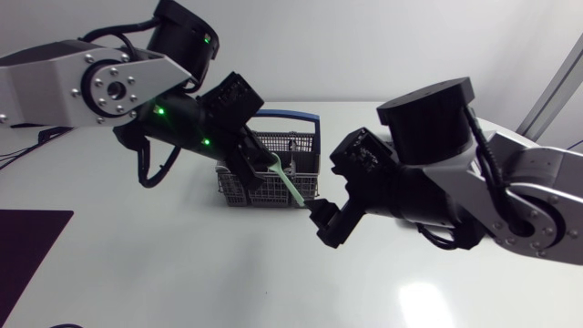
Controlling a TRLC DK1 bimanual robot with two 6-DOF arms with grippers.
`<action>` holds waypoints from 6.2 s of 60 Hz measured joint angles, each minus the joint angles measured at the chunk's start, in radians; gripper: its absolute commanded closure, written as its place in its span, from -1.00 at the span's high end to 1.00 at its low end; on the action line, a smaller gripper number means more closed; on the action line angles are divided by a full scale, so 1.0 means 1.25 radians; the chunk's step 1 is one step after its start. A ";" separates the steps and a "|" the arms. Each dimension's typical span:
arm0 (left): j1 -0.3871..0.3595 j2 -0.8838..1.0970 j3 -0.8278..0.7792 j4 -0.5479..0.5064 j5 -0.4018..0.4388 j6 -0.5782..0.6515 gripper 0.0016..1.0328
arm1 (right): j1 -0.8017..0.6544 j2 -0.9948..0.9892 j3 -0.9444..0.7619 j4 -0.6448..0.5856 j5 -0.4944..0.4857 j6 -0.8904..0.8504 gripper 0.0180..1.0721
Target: Unload the cutlery basket into the drawer organizer.
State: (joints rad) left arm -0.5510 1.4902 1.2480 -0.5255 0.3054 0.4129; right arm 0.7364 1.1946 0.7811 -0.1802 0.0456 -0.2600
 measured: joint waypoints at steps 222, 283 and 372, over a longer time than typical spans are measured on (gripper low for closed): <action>-0.085 0.105 -0.066 0.322 -0.403 -0.013 0.81 | -1.014 0.493 0.093 0.034 -0.218 -1.269 0.00; -0.159 0.283 0.196 0.059 -0.503 -0.087 0.59 | -0.724 0.029 0.032 -0.368 -0.296 -0.638 0.76; -0.153 0.398 0.315 -0.087 -0.569 -0.188 0.08 | -0.276 0.108 0.002 -0.259 -0.305 -0.210 0.76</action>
State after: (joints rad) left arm -0.7418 1.9877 1.6421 -0.6342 -0.4065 0.1783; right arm 0.3912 1.3293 0.7841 -0.5037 -0.3359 -0.5228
